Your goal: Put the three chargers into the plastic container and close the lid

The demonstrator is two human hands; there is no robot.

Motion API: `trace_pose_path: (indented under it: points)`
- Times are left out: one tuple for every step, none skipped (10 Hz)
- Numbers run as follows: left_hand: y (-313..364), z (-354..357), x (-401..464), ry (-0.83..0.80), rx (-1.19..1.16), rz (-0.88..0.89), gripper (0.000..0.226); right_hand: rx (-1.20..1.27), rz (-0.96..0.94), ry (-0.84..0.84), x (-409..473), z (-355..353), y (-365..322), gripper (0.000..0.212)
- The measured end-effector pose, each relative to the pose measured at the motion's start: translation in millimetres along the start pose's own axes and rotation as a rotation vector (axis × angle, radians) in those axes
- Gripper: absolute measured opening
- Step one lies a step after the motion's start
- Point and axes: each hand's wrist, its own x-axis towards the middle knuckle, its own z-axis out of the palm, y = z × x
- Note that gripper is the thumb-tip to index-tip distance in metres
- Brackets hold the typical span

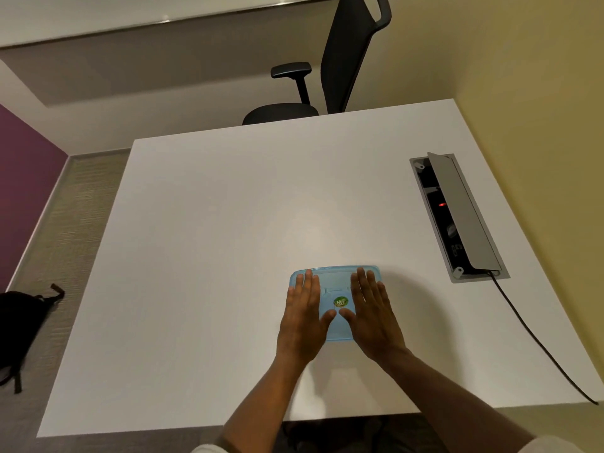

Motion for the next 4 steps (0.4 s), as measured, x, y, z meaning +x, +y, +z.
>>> trace_pose_path:
  points:
    - [-2.8,1.0,0.2,-0.02,0.038,-0.003,0.081,-0.026,-0.014,0.002,0.5,0.0,-0.2,0.076]
    - [2.8,0.8,-2.1,-0.026,0.048,0.005,0.08,-0.073,-0.035,0.016,-3.0,1.8,3.3,0.076]
    - [5.1,-4.7,1.6,-0.004,0.013,0.02,0.08,-0.107,-0.046,0.049,-2.0,-3.1,2.7,0.076]
    - [7.9,-22.2,9.3,0.007,0.001,0.006,0.075,-0.134,-0.032,0.101,2.3,-21.2,-6.8,0.076]
